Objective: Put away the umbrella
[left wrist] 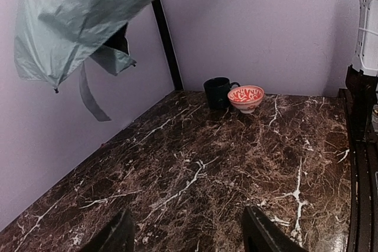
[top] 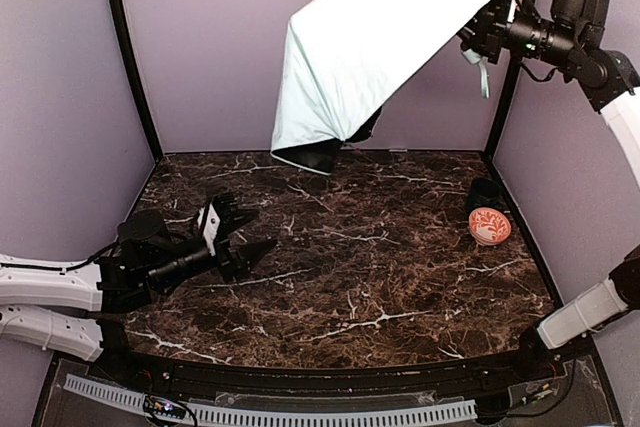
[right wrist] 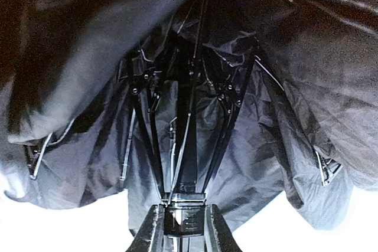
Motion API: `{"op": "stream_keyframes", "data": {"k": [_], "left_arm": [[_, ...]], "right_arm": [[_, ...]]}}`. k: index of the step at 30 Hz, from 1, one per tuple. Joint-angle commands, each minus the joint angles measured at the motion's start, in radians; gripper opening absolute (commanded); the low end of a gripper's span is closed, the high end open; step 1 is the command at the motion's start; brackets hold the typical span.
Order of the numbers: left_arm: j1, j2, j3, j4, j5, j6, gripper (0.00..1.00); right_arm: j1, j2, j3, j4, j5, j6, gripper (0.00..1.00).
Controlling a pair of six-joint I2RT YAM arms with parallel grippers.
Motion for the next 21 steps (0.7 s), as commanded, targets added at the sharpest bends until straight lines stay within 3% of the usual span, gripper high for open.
{"op": "stream_keyframes", "data": {"k": [1, 5, 9, 13, 15, 18, 21], "left_arm": [[0.141, -0.036, -0.076, 0.128, 0.104, -0.056, 0.67], [0.238, 0.085, -0.053, 0.171, 0.171, -0.082, 0.73], [0.254, 0.26, 0.025, 0.207, 0.446, -0.134, 0.8], [0.254, 0.396, -0.029, 0.533, 0.673, -0.209, 0.85], [0.254, 0.465, -0.005, 0.588, 0.665, -0.232, 0.86], [0.254, 0.549, 0.054, 0.571, 0.533, -0.238, 0.85], [0.254, 0.637, 0.077, 0.699, 0.507, -0.26, 0.85]], "right_arm": [[0.0, 0.004, 0.048, -0.117, -0.137, -0.07, 0.0], [0.002, -0.001, 0.026, -0.144, -0.211, -0.07, 0.0], [0.003, 0.008, 0.021, -0.139, -0.298, -0.019, 0.0], [0.013, 0.0, 0.015, -0.157, -0.351, -0.014, 0.0], [0.03, 0.001, 0.019, -0.177, -0.345, -0.017, 0.0], [0.068, 0.001, 0.023, -0.202, -0.303, -0.029, 0.0], [0.097, -0.006, 0.02, -0.199, -0.291, -0.028, 0.0]]}}
